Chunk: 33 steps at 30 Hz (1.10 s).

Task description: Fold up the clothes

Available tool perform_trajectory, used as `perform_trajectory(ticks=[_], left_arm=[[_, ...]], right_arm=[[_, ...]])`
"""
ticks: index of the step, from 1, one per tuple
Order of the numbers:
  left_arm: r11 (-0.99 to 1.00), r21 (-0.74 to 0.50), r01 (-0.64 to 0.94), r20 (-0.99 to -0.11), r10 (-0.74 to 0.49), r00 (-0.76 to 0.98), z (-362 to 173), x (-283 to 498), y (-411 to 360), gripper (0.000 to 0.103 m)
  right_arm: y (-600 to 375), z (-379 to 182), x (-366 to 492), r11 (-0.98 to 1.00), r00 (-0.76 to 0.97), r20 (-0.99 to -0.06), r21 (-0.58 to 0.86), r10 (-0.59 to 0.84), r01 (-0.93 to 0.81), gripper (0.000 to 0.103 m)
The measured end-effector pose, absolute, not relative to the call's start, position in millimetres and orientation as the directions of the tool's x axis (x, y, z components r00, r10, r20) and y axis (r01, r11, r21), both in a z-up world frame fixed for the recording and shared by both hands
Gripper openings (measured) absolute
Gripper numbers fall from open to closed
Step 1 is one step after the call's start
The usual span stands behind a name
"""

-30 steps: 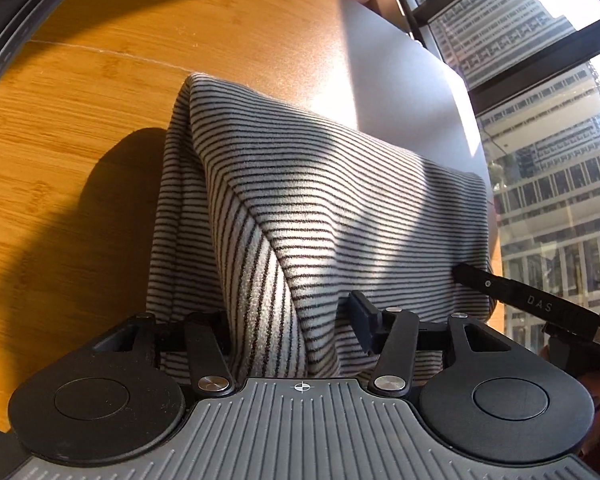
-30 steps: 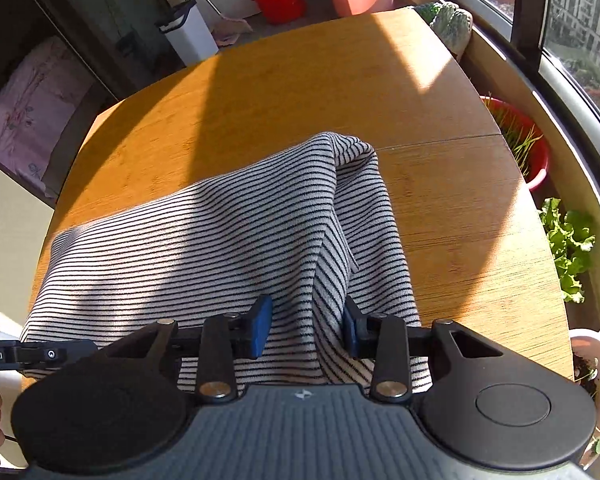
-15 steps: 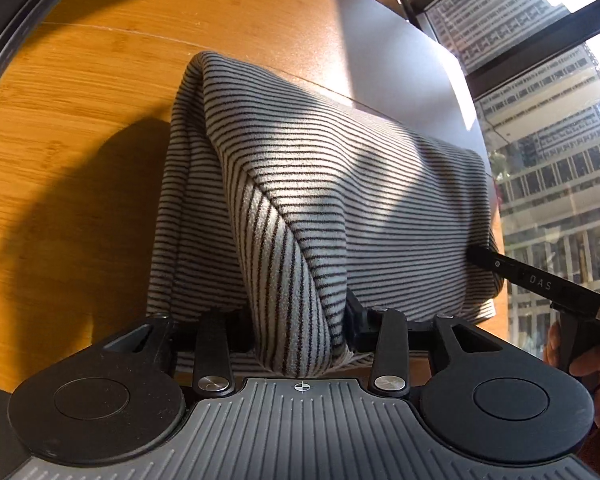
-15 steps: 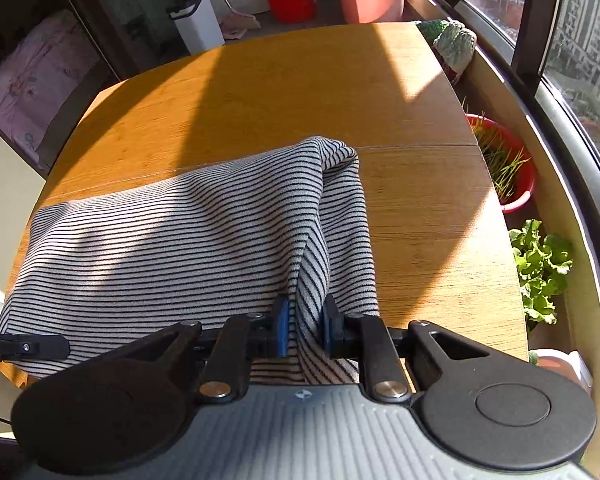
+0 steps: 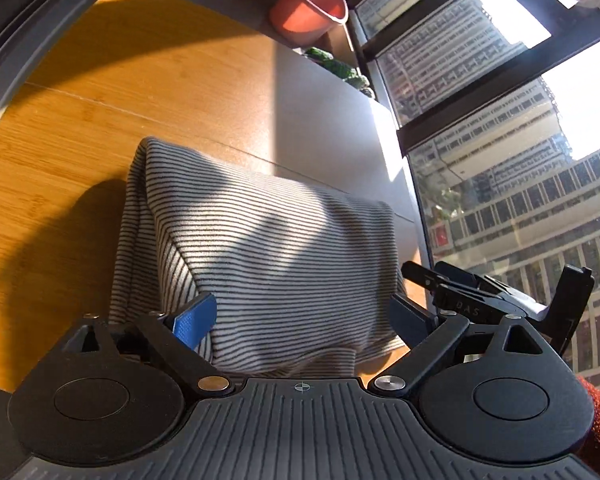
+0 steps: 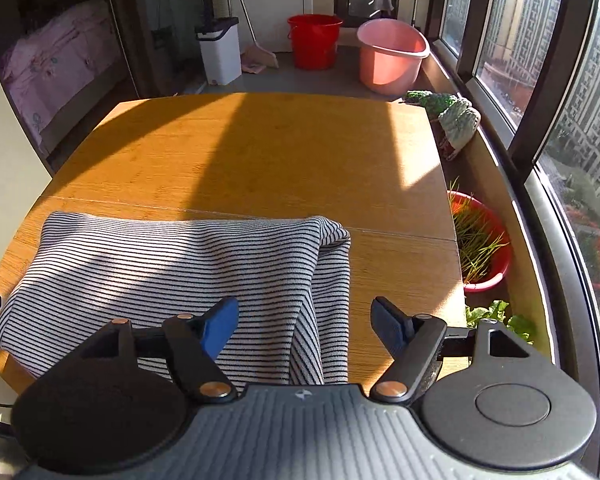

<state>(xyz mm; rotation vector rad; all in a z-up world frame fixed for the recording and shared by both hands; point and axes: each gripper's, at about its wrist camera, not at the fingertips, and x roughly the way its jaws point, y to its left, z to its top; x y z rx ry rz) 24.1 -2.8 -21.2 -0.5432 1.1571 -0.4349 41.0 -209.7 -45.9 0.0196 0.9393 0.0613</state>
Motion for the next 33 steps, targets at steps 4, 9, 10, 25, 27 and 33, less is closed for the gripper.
perform_trajectory(ticks=[4, 9, 10, 25, 27, 33], left_arm=[[0.816, -0.577, 0.042, -0.778, -0.564, 0.276, -56.1, 31.0, -26.6, 0.096], [0.814, -0.581, 0.002, -0.794, -0.567, 0.218, -88.6, 59.4, -27.8, 0.096], [0.825, -0.565, 0.026, -0.802, -0.556, 0.22, -87.1, 67.3, -29.3, 0.096], [0.844, -0.271, 0.463, -0.823, -0.453, 0.344, -85.5, 226.8, -95.2, 0.1], [0.846, -0.274, 0.457, -0.821, -0.453, 0.347, -84.6, 236.8, -98.9, 0.101], [0.86, -0.306, 0.409, -0.819, -0.457, 0.347, -74.9, 230.8, -87.0, 0.101]], right_arm=[[-199.3, -58.1, 62.5, 0.981, 0.556, -0.809, 0.166, 0.193, -0.099, 0.074], [-197.7, -93.5, 78.4, 0.955, 0.483, -0.833, 0.297, 0.27, -0.021, 0.077], [-196.0, -93.8, 76.9, 0.953, 0.487, -0.83, 0.301, 0.271, -0.016, 0.078], [-122.3, -105.6, 65.0, 0.908, 0.498, -0.8, 0.415, 0.336, 0.054, 0.103], [-109.4, -104.6, 68.5, 0.908, 0.484, -0.801, 0.418, 0.353, 0.031, 0.103], [-116.7, -71.7, 62.4, 0.917, 0.508, -0.786, 0.398, 0.353, -0.021, 0.102]])
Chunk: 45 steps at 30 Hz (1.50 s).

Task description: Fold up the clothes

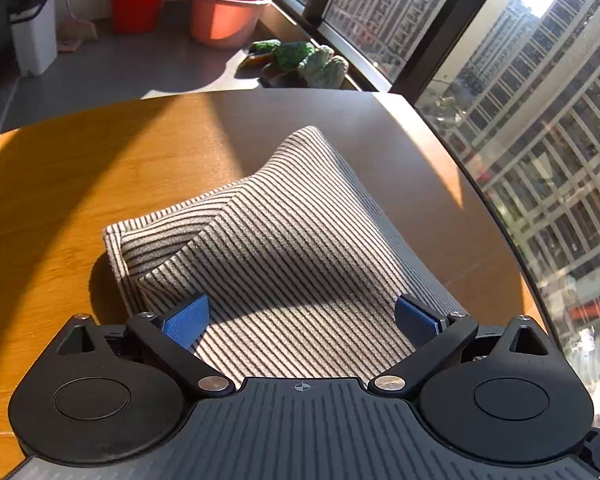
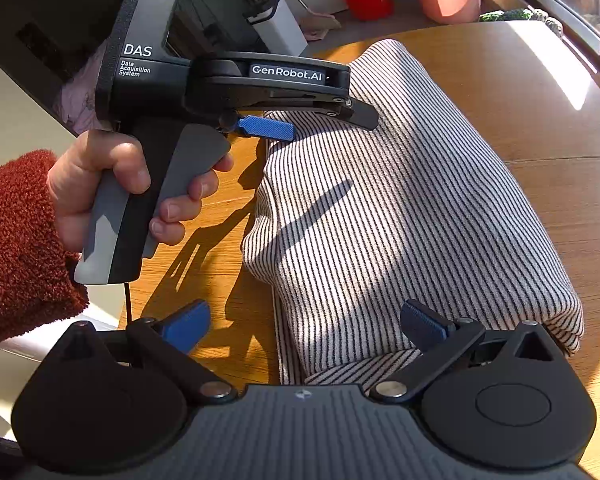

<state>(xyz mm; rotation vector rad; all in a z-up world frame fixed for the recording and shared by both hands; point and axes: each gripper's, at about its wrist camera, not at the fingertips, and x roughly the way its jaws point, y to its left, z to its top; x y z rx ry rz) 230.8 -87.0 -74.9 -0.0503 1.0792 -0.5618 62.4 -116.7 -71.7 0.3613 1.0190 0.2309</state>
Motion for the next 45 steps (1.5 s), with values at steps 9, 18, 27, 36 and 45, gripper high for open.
perform_trajectory(ticks=[9, 18, 27, 36, 45], left_arm=[[0.824, -0.481, 0.301, -0.795, -0.554, 0.247, -80.1, 160.8, -73.6, 0.102], [0.877, -0.425, 0.225, -0.832, -0.476, 0.286, -100.0, 156.1, -53.3, 0.102], [0.946, -0.303, 0.114, -0.851, -0.323, 0.413, -64.8, 121.8, -2.8, 0.102], [0.971, -0.131, 0.202, -0.859, -0.212, 0.466, -46.2, 62.2, 26.6, 0.102], [0.688, 0.232, 0.688, -0.768, -0.305, 0.564, -46.2, -22.9, -37.7, 0.103]], right_arm=[[-171.4, -84.9, 61.2, 0.992, 0.501, -0.861, 0.122, 0.088, 0.036, 0.029], [-137.9, -96.6, 47.4, 0.983, 0.438, -0.881, 0.184, 0.177, -0.028, 0.037], [-62.6, -71.7, 7.1, 0.772, 0.503, -0.836, -0.167, 0.219, -0.613, 0.078], [-6.6, -108.0, -14.0, 0.408, 0.473, -0.849, -0.356, 0.234, -0.841, 0.062], [-85.7, -96.2, 105.3, 0.872, 0.078, -0.889, 0.421, 0.452, -0.25, 0.04]])
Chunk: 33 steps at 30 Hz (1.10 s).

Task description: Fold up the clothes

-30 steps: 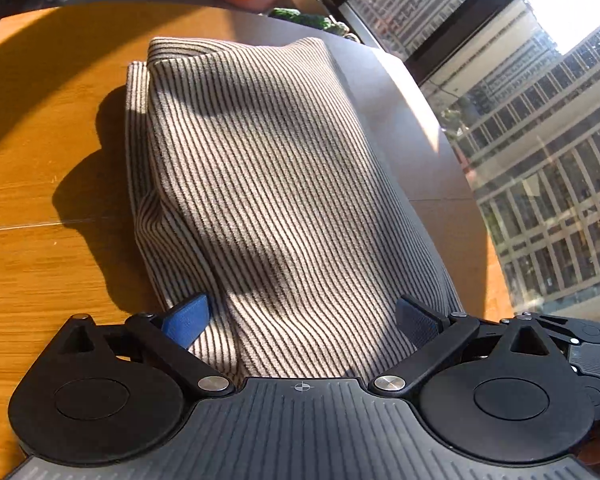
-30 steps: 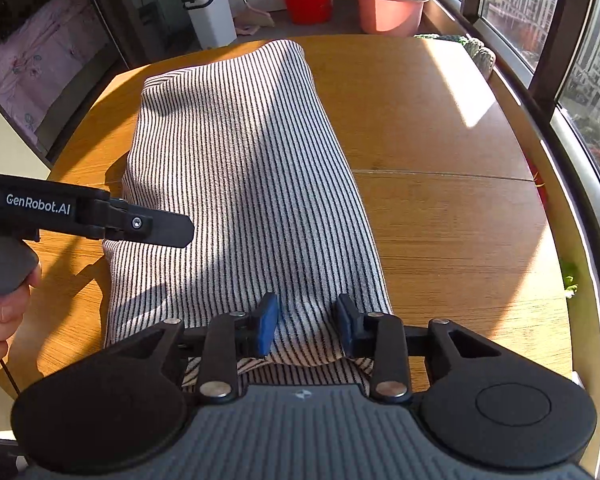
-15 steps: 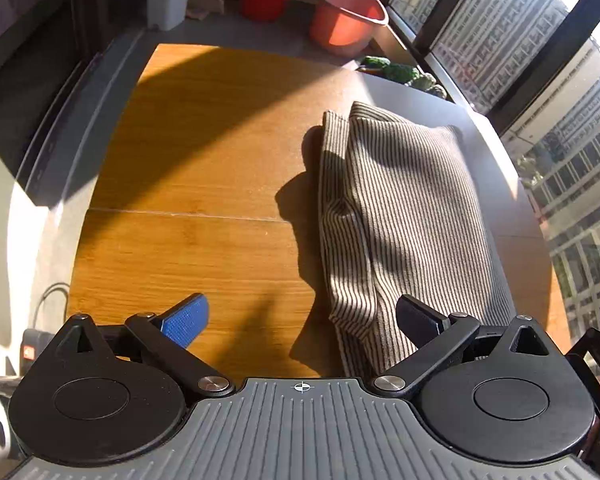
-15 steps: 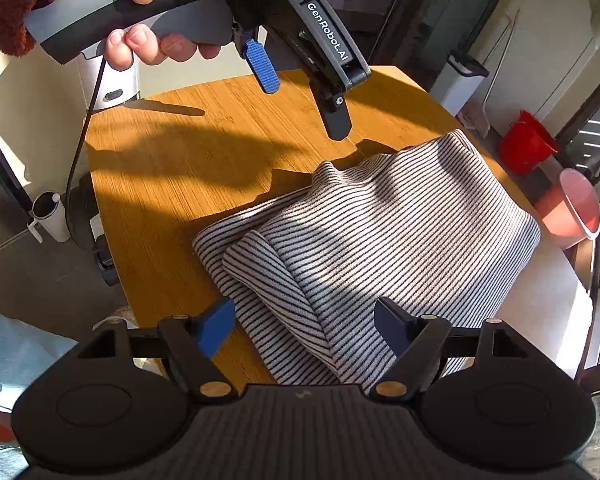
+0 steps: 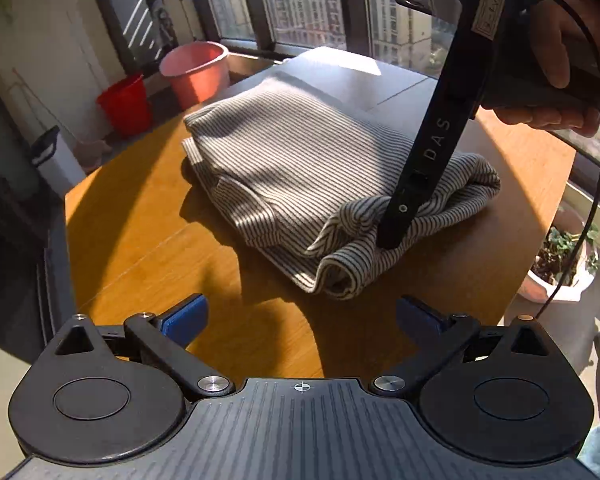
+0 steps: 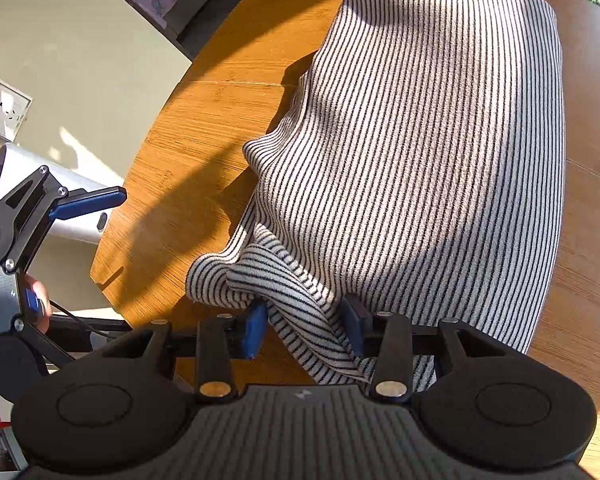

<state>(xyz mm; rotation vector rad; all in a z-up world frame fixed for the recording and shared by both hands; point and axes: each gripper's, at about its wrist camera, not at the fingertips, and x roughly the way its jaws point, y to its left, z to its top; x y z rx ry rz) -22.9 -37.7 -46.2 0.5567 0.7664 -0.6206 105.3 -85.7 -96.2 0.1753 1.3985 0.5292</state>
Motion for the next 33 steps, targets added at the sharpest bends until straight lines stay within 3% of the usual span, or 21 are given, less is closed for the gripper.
perform_trajectory(ticks=[4, 10, 14, 16, 18, 20, 24, 28, 33], left_arm=[[0.519, 0.429, 0.739, -0.708, -0.315, 0.632, -68.5, -29.1, -69.6, 0.103], [0.381, 0.52, 0.765, -0.685, -0.35, 0.639, -92.2, -8.9, -98.9, 0.102], [0.338, 0.49, 0.804, -0.699, -0.4, 0.593, -95.4, 0.0, -108.6, 0.086], [0.344, 0.429, 0.835, -0.727, -0.418, 0.545, -93.2, 7.2, -110.4, 0.072], [0.37, 0.343, 0.863, -0.759, -0.431, 0.487, -90.8, 17.7, -111.0, 0.066], [0.417, 0.233, 0.879, -0.793, -0.442, 0.42, -88.1, 31.9, -109.6, 0.064], [0.592, -0.138, 0.794, -0.82, -0.518, 0.244, -76.6, 81.6, -91.7, 0.061], [0.667, -0.466, 0.581, -0.777, -0.623, 0.092, -78.1, 133.2, -63.4, 0.058], [0.661, -0.568, 0.491, -0.745, -0.666, 0.036, -85.9, 149.2, -52.8, 0.058]], right_arm=[[-97.1, -102.2, 119.0, 0.856, 0.009, -0.866, 0.491, 0.499, -0.161, 0.038], [-97.7, -104.4, 118.1, 0.85, -0.005, -0.86, 0.506, 0.511, -0.147, 0.038], [-92.2, -93.2, 107.1, 0.852, 0.031, -0.871, 0.473, 0.491, -0.223, 0.038], [-91.8, -80.2, 95.7, 0.853, 0.07, -0.877, 0.44, 0.476, -0.283, 0.043], [-93.7, -63.7, 79.7, 0.858, 0.142, -0.889, 0.361, 0.434, -0.365, 0.064], [-95.8, -46.2, 61.5, 0.861, 0.247, -0.897, 0.227, 0.367, -0.455, 0.071], [-98.3, -36.5, 16.3, 0.732, 0.44, -0.877, -0.169, 0.194, -0.66, 0.071], [-72.8, -60.9, -6.5, 0.574, 0.554, -0.823, -0.395, 0.125, -0.717, 0.072], [-53.1, -96.1, 9.1, 0.451, 0.677, -0.736, -0.595, 0.029, -0.666, 0.072]])
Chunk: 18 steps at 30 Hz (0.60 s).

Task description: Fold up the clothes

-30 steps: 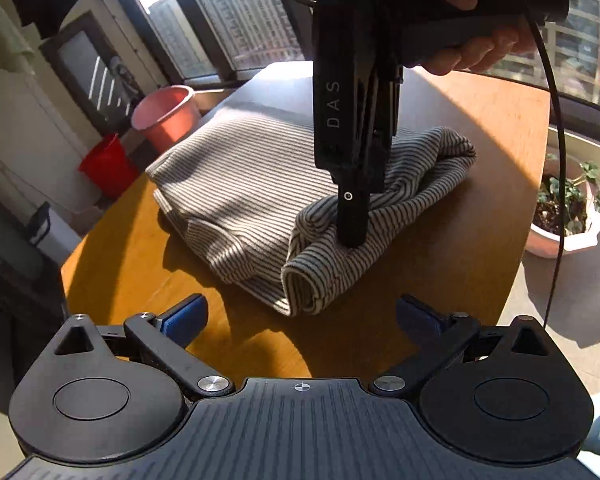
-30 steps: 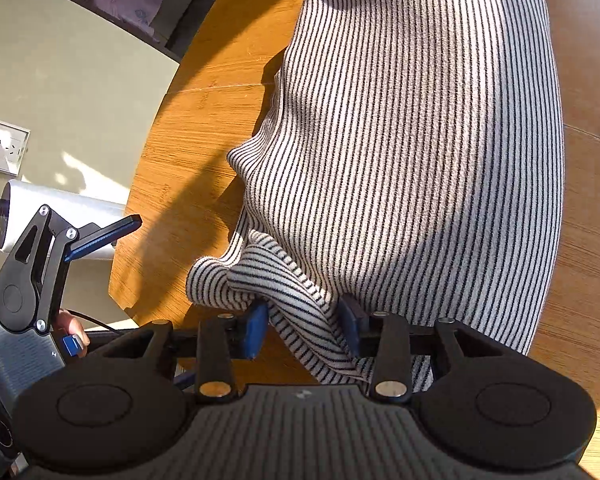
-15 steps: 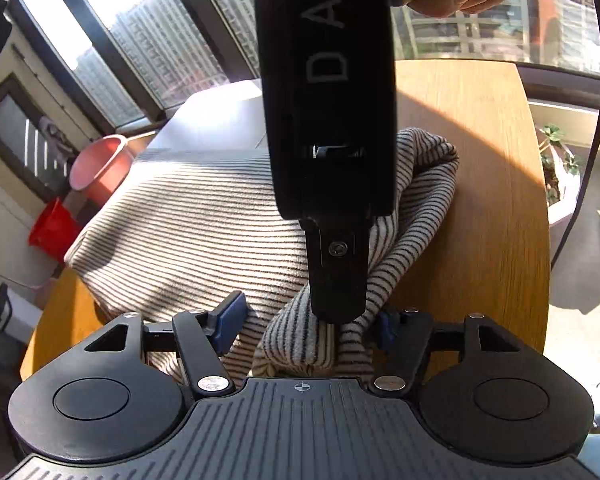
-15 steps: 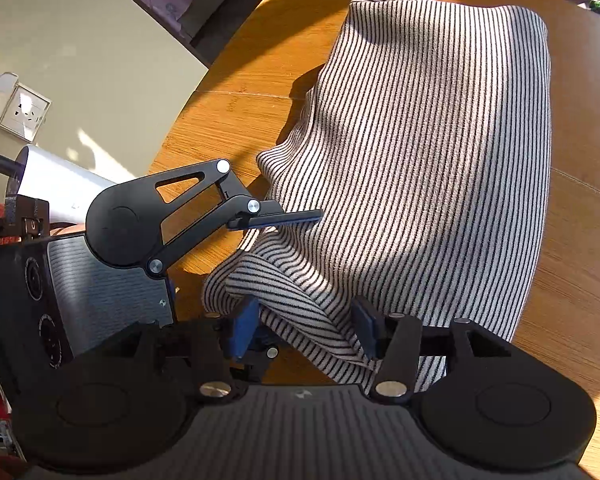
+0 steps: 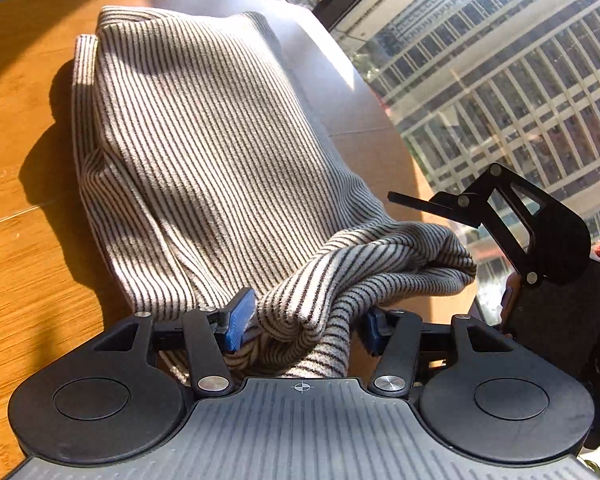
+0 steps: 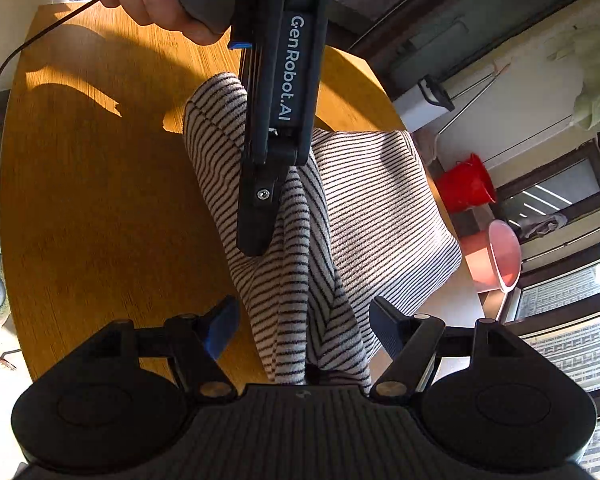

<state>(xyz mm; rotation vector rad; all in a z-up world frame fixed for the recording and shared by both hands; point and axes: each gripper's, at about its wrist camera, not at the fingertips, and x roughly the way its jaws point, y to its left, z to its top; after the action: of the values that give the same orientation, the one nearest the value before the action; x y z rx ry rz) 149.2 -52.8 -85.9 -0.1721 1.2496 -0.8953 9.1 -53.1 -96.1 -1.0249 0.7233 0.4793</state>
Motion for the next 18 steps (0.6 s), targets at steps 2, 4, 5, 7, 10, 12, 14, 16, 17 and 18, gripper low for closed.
perform_trajectory(ticks=[2, 4, 5, 7, 10, 12, 14, 16, 17, 18], left_arm=[[0.658, -0.584, 0.476, -0.736, -0.676, 0.032, -88.0, 153.8, -50.3, 0.058], [0.646, -0.592, 0.482, -0.73, -0.683, 0.017, -86.9, 155.5, -48.7, 0.059], [0.635, -0.595, 0.492, -0.728, -0.685, 0.005, -85.3, 155.8, -48.2, 0.06], [0.585, -0.631, 0.509, -0.688, -0.726, -0.018, -72.9, 156.8, -41.2, 0.074], [0.509, -0.699, 0.502, -0.591, -0.806, -0.007, -48.8, 159.7, -16.8, 0.086], [0.498, -0.712, 0.495, -0.543, -0.838, 0.061, -31.2, 168.0, 1.9, 0.088], [0.505, -0.723, 0.471, -0.523, -0.846, 0.104, -27.6, 183.0, 6.1, 0.088], [0.488, -0.754, 0.441, -0.497, -0.862, 0.104, -34.6, 196.7, 1.5, 0.086], [0.483, -0.765, 0.426, -0.493, -0.865, 0.095, -40.4, 203.3, -3.2, 0.082], [0.502, -0.765, 0.404, -0.515, -0.853, 0.083, -50.5, 211.0, -7.5, 0.079]], right_arm=[[-50.8, -96.8, 26.2, 0.484, 0.6, -0.8, -0.514, 0.029, -0.708, 0.062], [-48.7, -97.2, 43.5, 0.52, 0.512, -0.858, -0.423, 0.032, -0.742, 0.048], [-49.5, -94.3, 51.3, 0.55, 0.468, -0.883, -0.374, 0.034, -0.746, 0.042], [-50.4, -87.1, 57.4, 0.544, 0.418, -0.908, -0.335, 0.032, -0.769, 0.037], [-49.6, -75.0, 54.9, 0.5, 0.353, -0.935, -0.291, 0.031, -0.816, 0.031], [-47.4, -65.1, 50.9, 0.469, 0.286, -0.958, -0.236, 0.036, -0.851, 0.03], [-44.5, -55.3, 41.9, 0.434, 0.224, -0.974, -0.185, 0.04, -0.882, 0.029], [-42.4, -43.2, 33.7, 0.401, 0.182, -0.983, -0.151, 0.039, -0.903, 0.028], [-42.1, -32.8, 30.4, 0.389, 0.157, -0.987, -0.127, 0.046, -0.913, 0.028], [-41.8, -22.3, 29.3, 0.382, 0.135, -0.989, -0.103, 0.057, -0.918, 0.028]])
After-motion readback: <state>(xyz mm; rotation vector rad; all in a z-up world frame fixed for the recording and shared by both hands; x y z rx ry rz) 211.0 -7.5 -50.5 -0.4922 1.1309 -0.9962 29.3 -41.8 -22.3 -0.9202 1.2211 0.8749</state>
